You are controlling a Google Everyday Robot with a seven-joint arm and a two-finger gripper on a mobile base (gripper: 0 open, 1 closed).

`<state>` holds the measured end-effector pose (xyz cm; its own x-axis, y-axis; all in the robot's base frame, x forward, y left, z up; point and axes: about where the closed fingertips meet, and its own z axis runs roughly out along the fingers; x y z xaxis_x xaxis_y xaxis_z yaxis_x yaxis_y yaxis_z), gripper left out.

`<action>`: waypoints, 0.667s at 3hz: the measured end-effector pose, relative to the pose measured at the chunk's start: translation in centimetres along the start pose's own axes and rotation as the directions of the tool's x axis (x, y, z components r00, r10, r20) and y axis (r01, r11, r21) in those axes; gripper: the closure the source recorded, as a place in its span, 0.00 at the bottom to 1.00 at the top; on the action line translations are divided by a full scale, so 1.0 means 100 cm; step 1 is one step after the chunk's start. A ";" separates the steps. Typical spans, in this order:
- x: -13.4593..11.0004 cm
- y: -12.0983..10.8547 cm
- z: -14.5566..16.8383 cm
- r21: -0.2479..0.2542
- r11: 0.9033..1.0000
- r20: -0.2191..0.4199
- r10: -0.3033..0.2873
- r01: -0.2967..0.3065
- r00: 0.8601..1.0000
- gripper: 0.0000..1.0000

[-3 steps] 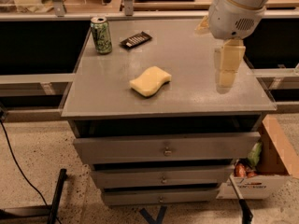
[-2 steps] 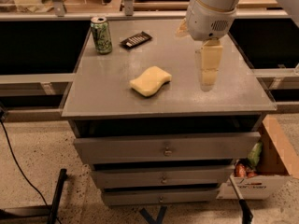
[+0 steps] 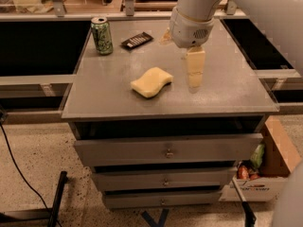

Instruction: Pick sponge

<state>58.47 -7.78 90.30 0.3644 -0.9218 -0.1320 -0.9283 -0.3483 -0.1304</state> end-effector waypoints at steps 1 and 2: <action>0.008 -0.011 0.013 0.009 0.999 0.010 -0.031 0.031 0.999 0.00; 0.013 -0.022 0.032 0.001 0.999 0.015 -0.051 0.051 0.999 0.00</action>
Offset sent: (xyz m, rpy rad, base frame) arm 0.0330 -0.0024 -0.0495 -0.0104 0.0411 0.0802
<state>61.20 -7.64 87.32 0.4121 -0.9003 -0.1398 -0.9085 -0.3944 -0.1381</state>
